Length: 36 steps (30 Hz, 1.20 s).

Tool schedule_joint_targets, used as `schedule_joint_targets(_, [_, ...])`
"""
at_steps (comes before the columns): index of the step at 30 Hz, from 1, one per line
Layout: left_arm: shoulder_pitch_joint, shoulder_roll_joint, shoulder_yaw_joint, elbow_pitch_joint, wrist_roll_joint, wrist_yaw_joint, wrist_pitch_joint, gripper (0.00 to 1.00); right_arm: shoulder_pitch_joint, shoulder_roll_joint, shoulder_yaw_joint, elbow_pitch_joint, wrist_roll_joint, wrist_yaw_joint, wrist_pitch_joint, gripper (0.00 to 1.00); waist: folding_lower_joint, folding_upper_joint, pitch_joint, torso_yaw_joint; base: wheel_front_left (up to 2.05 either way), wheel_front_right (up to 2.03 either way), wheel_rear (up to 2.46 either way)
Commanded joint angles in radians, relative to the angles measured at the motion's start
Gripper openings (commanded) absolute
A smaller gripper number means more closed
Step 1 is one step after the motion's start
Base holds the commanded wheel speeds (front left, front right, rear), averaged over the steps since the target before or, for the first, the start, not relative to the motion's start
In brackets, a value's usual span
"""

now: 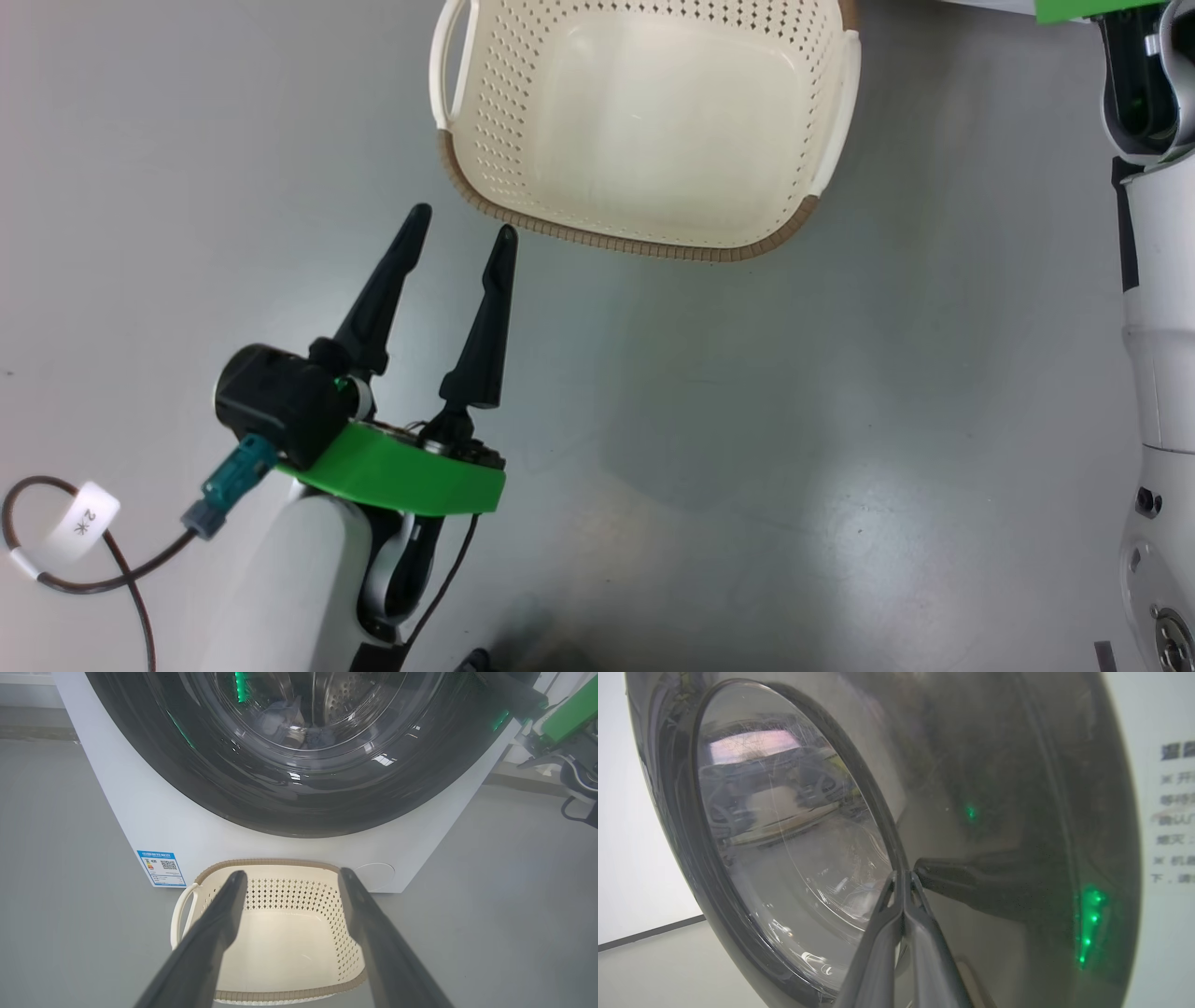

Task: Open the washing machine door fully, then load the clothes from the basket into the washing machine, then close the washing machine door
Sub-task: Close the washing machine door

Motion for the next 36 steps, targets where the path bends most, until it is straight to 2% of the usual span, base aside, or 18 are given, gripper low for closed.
schedule_joint_targets(1, [-0.002, 0.026, 0.034, -0.020, 0.002, 0.005, -0.006, 1.00, -0.031, 0.002, -0.004, -0.021, -0.006, -0.009, -0.003, 0.00, 0.0000, -0.0001, 0.002, -0.005, 0.00, 0.00, 0.00])
schedule_joint_targets(11, [0.004, 0.026, 0.057, -0.004, 0.021, 0.002, -0.006, 1.00, 0.047, 0.014, 0.047, -0.014, 0.034, -0.009, -0.003, 0.00, 0.0000, -0.0001, -0.047, -0.052, 0.00, 0.00, 0.00])
schedule_joint_targets(22, [0.037, 0.026, 0.116, 0.011, 0.064, -0.002, -0.006, 1.00, 0.262, 0.011, 0.104, -0.086, 0.120, -0.009, -0.003, 0.00, 0.0000, -0.0001, -0.152, -0.126, 0.00, 0.00, 0.00])
schedule_joint_targets(36, [0.117, 0.029, 0.193, 0.013, 0.108, -0.004, -0.006, 1.00, 0.530, 0.024, 0.129, -0.137, 0.138, -0.009, -0.003, 0.00, 0.0000, -0.0001, -0.283, -0.227, 0.00, 0.00, 0.00])
